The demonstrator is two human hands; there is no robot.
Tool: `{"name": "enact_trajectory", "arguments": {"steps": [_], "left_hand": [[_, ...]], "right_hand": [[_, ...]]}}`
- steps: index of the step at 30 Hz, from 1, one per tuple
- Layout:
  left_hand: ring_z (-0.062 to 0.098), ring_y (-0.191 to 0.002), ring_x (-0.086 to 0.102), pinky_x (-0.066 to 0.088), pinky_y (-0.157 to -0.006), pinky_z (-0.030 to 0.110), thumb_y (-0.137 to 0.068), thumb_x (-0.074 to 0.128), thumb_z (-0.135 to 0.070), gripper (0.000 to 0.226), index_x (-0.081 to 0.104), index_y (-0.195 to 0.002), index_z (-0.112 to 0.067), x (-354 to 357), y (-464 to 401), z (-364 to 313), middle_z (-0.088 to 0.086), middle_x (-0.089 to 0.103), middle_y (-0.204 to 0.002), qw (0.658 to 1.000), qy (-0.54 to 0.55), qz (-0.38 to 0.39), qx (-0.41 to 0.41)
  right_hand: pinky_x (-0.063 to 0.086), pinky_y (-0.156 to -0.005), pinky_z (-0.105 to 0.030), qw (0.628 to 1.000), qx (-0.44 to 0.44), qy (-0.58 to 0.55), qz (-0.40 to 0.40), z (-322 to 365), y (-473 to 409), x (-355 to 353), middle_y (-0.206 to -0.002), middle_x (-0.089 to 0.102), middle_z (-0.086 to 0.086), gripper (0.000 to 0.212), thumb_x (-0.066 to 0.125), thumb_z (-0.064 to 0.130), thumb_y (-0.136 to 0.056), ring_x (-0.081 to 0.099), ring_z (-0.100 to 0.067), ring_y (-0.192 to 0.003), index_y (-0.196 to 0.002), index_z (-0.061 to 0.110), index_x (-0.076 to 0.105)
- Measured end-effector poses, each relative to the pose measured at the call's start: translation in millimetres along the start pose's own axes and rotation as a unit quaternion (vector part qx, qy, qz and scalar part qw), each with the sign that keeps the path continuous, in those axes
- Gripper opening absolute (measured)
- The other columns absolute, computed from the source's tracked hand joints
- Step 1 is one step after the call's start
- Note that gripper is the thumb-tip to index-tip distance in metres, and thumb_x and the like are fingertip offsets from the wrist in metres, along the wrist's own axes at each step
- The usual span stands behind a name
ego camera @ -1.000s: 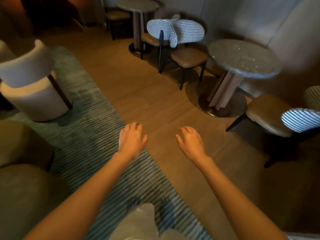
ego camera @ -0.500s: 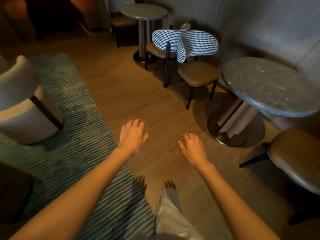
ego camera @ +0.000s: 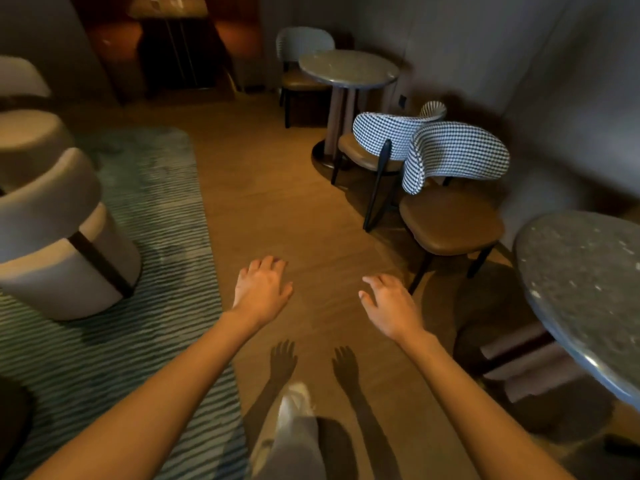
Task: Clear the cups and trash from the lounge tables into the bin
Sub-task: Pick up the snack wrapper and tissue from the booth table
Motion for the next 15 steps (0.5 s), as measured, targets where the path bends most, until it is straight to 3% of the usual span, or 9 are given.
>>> {"name": "enact_trajectory", "arguments": {"steps": [10,15], "left_hand": [[0.030,-0.124,0.043,0.039,-0.098,0.041,-0.091,0.049,-0.045,0.054,0.042,-0.138,-0.020,-71,-274,18,0.006,0.044,-0.140,0.997,0.030,-0.060,-0.026],[0.027,-0.126,0.042,0.038,-0.099,0.040,-0.093,0.044,-0.047,0.053,0.039,-0.140,-0.022,-62,-381,25,0.003,0.042,-0.142,0.998,0.026,-0.057,-0.022]], "right_hand": [[0.042,-0.104,-0.037,0.994,-0.043,-0.020,-0.098,-5,-286,-89,-0.131,0.054,-0.004,0.041,0.046,0.036,-0.098,0.045,-0.020,-0.127,-0.133,0.016,0.052],[0.043,-0.103,-0.036,0.994,-0.043,-0.020,-0.096,-22,-404,-87,-0.130,0.055,-0.004,0.040,0.046,0.036,-0.097,0.045,-0.020,-0.126,-0.132,0.017,0.053]]}}
Point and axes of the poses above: each hand's wrist, its own y-axis away from the middle knuckle, its own x-axis out of the palm, z = x × y, the point moved 7 cm from there along -y, towards the middle knuckle
